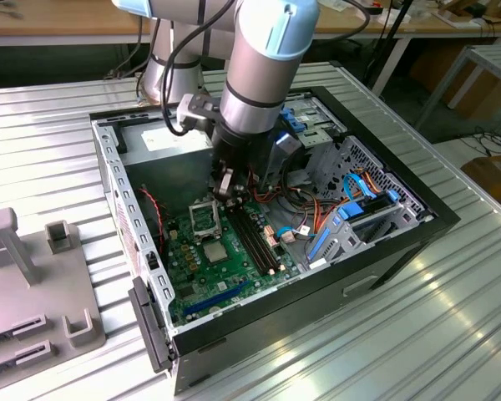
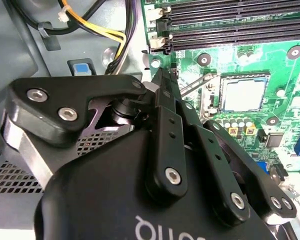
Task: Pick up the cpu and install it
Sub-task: 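Close the cpu cover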
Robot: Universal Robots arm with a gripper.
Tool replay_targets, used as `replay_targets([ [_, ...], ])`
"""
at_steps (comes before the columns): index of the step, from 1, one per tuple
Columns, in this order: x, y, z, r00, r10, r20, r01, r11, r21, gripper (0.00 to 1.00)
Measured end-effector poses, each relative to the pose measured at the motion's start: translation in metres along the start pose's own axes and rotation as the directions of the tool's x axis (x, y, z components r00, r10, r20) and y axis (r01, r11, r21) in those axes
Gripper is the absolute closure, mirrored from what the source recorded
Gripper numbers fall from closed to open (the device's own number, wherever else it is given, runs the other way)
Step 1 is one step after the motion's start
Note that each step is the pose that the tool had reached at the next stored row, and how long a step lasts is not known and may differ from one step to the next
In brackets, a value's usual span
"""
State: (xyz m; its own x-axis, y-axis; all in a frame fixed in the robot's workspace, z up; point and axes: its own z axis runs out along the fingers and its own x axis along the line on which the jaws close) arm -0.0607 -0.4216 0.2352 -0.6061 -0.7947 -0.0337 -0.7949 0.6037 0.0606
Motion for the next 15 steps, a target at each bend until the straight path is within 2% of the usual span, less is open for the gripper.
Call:
replay_targets([
  [10,-0.0003,0.0004,-0.0067,1.0,0.0,-0.0004,0.0,1.0,0.0,0.89],
  [15,-0.0013,-0.0011,-0.0055,1.0,0.0,-0.0006,0.0,1.0,0.0,0.89],
])
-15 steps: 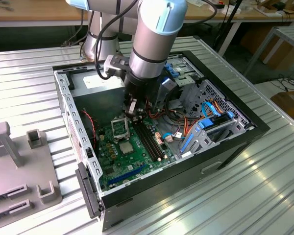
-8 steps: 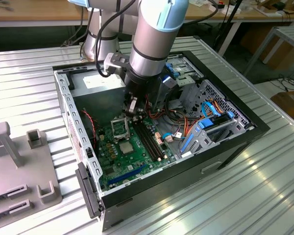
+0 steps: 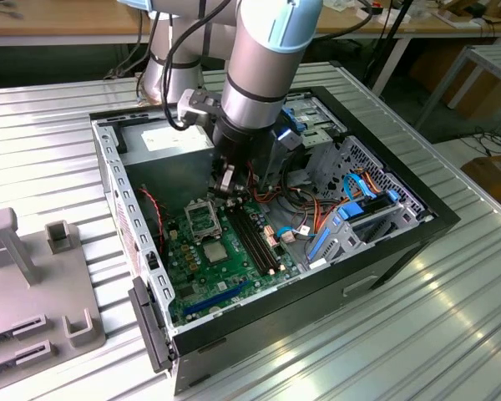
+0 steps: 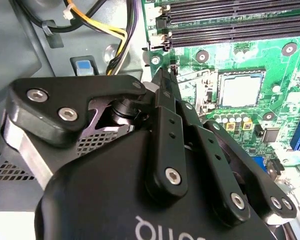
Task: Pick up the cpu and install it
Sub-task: 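Close the cpu cover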
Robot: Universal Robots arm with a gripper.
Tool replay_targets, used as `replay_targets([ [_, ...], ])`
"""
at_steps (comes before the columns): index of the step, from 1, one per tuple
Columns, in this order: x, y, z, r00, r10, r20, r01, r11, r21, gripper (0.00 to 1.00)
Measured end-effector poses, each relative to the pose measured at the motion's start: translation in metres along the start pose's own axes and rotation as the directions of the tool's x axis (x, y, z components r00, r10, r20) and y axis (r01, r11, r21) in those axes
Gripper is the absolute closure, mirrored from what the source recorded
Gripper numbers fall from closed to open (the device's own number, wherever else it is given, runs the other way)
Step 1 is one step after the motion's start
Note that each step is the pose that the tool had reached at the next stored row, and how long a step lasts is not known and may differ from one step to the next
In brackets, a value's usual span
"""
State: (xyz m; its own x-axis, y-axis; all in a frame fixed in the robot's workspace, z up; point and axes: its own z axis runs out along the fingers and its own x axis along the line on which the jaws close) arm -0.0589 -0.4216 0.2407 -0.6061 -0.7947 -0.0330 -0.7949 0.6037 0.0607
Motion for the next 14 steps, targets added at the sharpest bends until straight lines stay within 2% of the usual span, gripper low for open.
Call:
replay_targets([
  [6,-0.0021,-0.0039,0.0111,1.0,0.0,0.0003,0.0,1.0,-0.0001,0.89],
  [9,-0.003,-0.005,0.0145,1.0,0.0,0.0011,0.0,1.0,-0.0007,0.89],
  [14,-0.0063,-0.0036,0.0213,1.0,0.001,0.004,-0.001,1.0,-0.003,0.89],
])
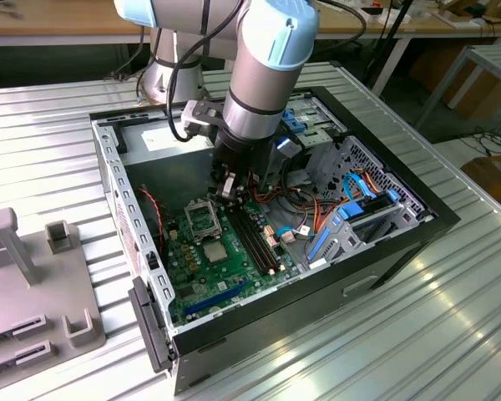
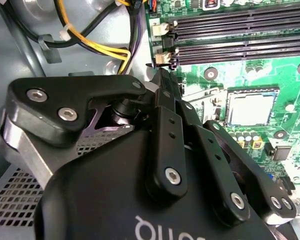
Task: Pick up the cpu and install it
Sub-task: 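Close the cpu cover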
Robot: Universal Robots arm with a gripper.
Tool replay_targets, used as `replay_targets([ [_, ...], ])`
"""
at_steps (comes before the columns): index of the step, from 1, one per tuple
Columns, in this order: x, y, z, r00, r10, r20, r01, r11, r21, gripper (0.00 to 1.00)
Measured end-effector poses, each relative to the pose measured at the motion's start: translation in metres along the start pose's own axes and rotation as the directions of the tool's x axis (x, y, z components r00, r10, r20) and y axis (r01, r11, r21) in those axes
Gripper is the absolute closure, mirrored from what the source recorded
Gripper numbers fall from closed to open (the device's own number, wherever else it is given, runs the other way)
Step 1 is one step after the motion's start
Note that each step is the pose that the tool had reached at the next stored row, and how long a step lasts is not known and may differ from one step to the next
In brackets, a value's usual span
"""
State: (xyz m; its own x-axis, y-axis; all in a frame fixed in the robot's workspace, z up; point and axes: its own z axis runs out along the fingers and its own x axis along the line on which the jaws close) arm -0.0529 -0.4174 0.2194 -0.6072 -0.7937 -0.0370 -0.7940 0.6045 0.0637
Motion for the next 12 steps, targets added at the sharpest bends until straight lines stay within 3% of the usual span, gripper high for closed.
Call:
replay_targets([
  [4,-0.0018,0.0011,0.0033,1.0,0.0,0.0044,0.0,1.0,-0.0032,0.89],
  [12,0.0002,0.0039,0.007,1.0,0.0,0.0066,0.0,1.0,-0.005,0.89],
])
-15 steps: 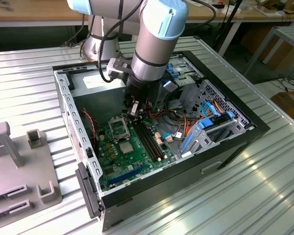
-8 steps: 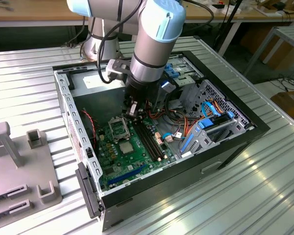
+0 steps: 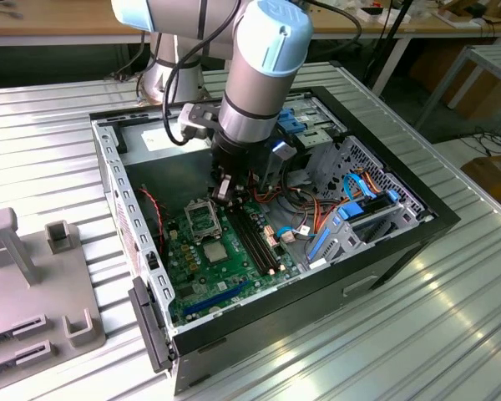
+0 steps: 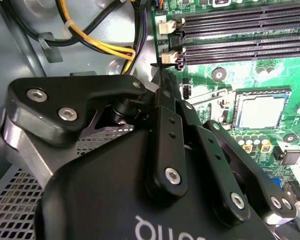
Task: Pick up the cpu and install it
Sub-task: 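Close the cpu cover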
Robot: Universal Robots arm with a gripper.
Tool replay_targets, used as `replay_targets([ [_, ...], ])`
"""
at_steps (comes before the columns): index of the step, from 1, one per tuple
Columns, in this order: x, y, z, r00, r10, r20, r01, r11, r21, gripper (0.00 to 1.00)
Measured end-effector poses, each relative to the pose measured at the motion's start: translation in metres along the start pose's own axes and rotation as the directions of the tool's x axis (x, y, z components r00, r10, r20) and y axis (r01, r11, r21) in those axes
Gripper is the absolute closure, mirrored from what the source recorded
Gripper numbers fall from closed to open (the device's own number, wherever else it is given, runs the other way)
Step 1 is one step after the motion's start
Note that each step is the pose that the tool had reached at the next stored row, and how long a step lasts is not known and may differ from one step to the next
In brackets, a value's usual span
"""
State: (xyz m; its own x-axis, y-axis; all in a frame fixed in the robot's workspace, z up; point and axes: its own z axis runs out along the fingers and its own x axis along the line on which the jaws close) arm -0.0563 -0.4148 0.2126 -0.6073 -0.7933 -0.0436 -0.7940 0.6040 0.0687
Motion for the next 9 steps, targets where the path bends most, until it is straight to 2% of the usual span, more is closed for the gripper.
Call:
replay_targets([
  [9,0.0012,0.0014,-0.0001,1.0,0.0,0.0006,0.0,1.0,-0.0005,0.89],
])
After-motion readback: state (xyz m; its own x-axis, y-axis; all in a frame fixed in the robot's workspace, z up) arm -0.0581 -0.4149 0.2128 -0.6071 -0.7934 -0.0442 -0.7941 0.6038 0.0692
